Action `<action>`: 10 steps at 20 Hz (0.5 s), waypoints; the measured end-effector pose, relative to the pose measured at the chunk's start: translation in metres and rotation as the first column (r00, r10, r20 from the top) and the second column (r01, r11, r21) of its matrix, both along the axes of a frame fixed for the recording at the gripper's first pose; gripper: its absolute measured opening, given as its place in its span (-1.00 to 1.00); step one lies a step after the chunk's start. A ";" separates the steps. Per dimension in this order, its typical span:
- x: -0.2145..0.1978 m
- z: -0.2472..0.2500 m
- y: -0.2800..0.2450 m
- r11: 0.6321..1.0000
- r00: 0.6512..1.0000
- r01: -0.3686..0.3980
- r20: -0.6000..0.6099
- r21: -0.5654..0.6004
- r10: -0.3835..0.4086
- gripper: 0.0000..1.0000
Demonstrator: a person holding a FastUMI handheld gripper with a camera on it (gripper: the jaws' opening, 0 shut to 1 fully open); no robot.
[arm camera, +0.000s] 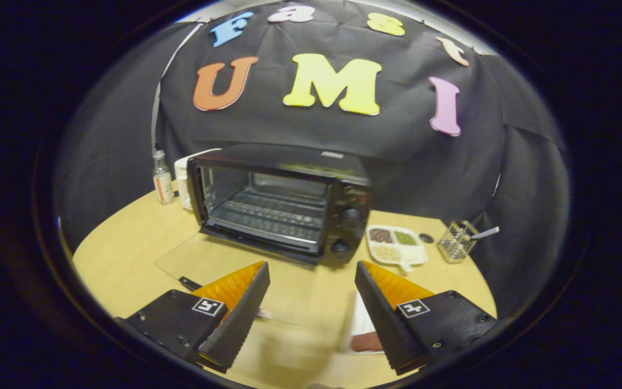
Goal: Open the toaster oven, put the food inside, and close the toaster oven door.
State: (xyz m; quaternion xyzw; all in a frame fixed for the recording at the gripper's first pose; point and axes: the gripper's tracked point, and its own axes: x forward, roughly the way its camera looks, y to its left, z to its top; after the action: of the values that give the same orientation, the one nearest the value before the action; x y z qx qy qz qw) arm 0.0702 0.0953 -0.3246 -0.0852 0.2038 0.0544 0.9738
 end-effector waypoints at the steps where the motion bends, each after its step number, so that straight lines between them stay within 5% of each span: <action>1: 0.001 0.007 -0.028 1.000 1.000 0.015 0.006 -0.004 -0.015 1.00; 6: -0.004 0.000 -0.124 0.998 0.997 0.057 -0.053 0.025 -0.056 1.00; 10: -0.021 -0.033 -0.143 0.992 0.987 0.030 -0.163 0.119 -0.010 1.00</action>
State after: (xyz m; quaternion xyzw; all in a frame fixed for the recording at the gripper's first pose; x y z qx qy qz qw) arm 0.0491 -0.0479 -0.3581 -0.0193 0.2795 0.0635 0.9579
